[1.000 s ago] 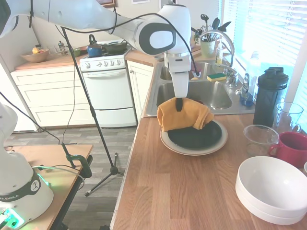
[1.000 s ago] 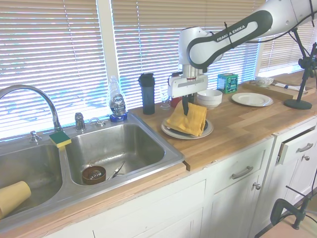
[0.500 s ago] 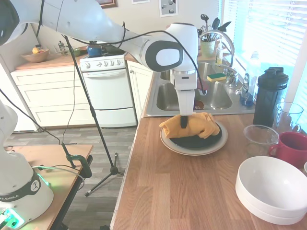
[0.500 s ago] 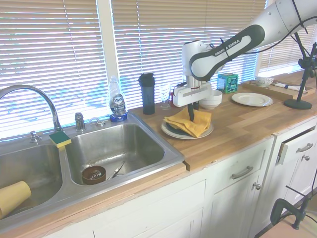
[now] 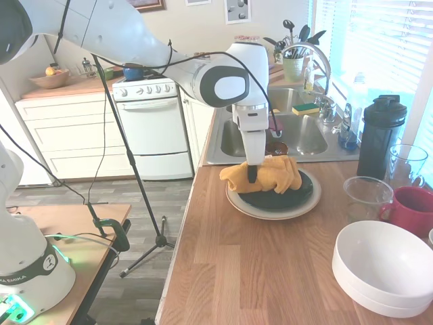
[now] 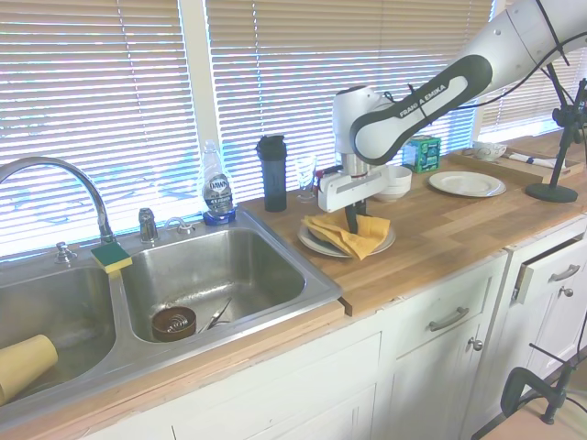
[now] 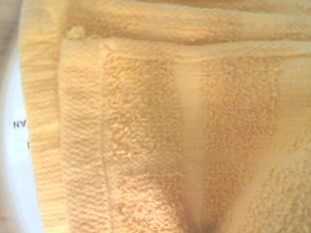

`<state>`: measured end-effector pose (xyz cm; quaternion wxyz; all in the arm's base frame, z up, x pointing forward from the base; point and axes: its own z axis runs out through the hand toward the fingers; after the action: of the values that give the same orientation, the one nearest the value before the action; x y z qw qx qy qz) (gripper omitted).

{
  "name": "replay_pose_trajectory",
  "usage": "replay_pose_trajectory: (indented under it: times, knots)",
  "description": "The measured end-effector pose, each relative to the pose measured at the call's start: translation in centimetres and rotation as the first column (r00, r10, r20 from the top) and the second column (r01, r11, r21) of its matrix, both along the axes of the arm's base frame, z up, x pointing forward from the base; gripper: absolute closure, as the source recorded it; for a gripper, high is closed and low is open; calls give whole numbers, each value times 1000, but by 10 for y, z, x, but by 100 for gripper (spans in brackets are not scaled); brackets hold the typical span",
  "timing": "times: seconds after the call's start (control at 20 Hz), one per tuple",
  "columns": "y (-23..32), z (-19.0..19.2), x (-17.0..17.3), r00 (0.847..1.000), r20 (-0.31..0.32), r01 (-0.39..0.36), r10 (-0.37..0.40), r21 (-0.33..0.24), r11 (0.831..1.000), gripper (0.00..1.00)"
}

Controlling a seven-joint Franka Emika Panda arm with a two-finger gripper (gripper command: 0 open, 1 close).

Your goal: Wipe the blue plate in clockwise motion

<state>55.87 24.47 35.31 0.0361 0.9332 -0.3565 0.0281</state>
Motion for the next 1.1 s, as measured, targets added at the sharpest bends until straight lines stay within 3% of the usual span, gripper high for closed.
replay_pose_trajectory:
  times: [0.6,1.1]
  knots:
    - [-21,-2,59,995,35,90,-91,13,996,100]
    - [-68,-5,71,987,33,156,-156,-3,988,100]
